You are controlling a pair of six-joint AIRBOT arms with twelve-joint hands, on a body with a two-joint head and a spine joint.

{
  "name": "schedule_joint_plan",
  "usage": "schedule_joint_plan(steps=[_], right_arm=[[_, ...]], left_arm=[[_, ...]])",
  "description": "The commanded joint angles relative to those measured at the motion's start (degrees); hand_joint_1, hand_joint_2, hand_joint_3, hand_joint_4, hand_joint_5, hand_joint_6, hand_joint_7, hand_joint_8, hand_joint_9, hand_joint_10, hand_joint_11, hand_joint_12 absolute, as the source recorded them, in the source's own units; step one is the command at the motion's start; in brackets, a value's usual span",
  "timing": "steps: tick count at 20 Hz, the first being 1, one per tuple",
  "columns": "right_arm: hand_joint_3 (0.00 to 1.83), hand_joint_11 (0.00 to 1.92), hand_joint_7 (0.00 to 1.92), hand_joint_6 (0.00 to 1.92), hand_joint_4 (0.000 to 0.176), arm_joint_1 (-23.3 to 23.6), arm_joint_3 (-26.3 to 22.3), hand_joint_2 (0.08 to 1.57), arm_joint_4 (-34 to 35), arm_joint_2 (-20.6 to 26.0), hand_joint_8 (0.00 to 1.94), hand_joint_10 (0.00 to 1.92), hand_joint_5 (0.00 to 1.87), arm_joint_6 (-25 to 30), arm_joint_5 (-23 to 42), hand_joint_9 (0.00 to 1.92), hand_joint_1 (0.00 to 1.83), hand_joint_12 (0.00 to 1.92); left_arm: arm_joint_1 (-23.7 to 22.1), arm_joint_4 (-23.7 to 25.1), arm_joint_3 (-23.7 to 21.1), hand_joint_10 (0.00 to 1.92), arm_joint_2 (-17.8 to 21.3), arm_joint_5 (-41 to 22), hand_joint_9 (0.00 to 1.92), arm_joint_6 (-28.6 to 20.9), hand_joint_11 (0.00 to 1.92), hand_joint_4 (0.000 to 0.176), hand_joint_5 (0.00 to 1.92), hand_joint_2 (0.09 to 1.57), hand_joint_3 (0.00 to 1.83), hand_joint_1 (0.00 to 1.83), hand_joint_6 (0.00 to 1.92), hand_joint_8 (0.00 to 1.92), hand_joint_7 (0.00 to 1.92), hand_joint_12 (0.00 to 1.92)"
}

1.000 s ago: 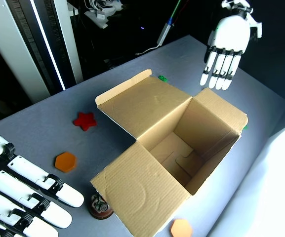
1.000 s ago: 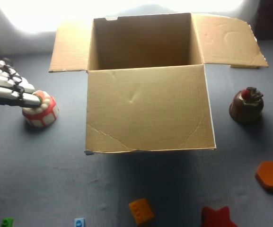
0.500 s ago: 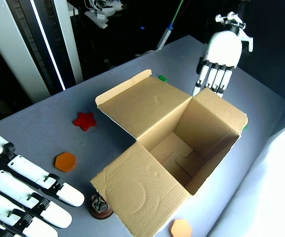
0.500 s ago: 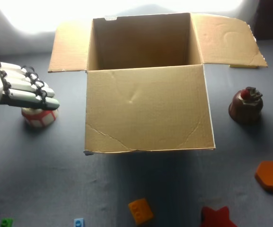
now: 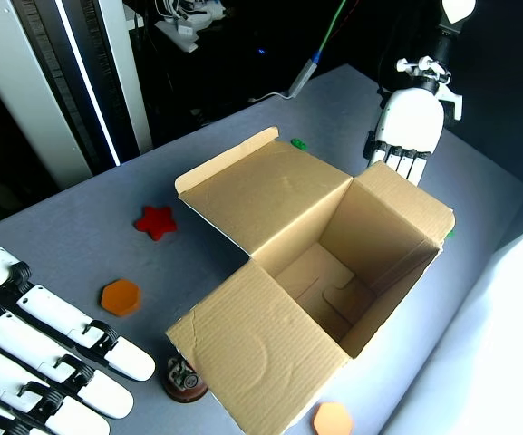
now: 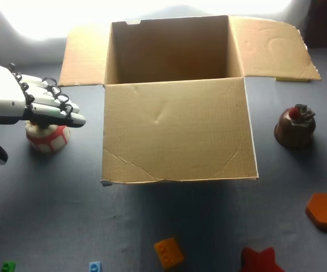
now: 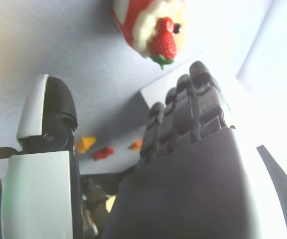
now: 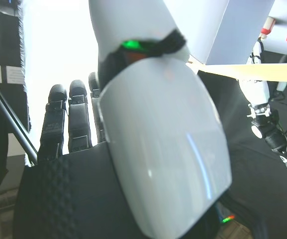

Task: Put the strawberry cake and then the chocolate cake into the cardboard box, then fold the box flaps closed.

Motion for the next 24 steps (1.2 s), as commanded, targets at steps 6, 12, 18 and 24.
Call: schedule_joint_plan(steps=[6, 12, 18, 24], right_arm=[[0.00, 0.00, 0.07, 0.00, 0.006, 0.37, 0.11, 0.96, -0.63, 0.71, 0.01, 0.01, 0.01, -0.41, 7.19, 0.03, 1.30, 0.00], [0.01, 0.00, 0.05, 0.00, 0.010, 0.38, 0.11, 1.00, -0.63, 0.59, 0.00, 0.00, 0.00, -0.41, 7.22, 0.02, 1.27, 0.00], [0.01, 0.00, 0.06, 0.01, 0.011, 0.38, 0.11, 0.99, -0.63, 0.47, 0.02, 0.01, 0.02, -0.48, 7.22, 0.02, 1.29, 0.00], [0.01, 0.00, 0.04, 0.00, 0.010, 0.38, 0.11, 1.00, -0.63, 0.37, 0.00, 0.00, 0.00, -0.64, 7.23, 0.01, 1.28, 0.00]], left_arm=[[0.16, -3.54, 7.19, 0.00, -5.08, -0.42, 0.08, 0.29, 0.00, 0.041, 0.04, 1.04, 0.00, 1.16, 0.00, 0.00, 0.05, 0.43], [0.52, -4.17, 14.49, 0.00, -10.32, -1.30, 0.08, 0.87, 0.00, 0.048, 0.04, 1.05, 0.00, 1.14, 0.00, 0.00, 0.07, 0.41], [2.40, -5.54, 18.73, 0.00, -13.90, -1.22, 0.09, 1.12, 0.00, 0.038, 0.06, 1.05, 0.00, 1.16, 0.01, 0.00, 0.07, 0.44], [4.24, -7.14, 19.70, 0.00, -15.05, -0.44, 0.09, 2.47, 0.00, 0.044, 0.06, 1.06, 0.00, 1.15, 0.00, 0.00, 0.07, 0.47]])
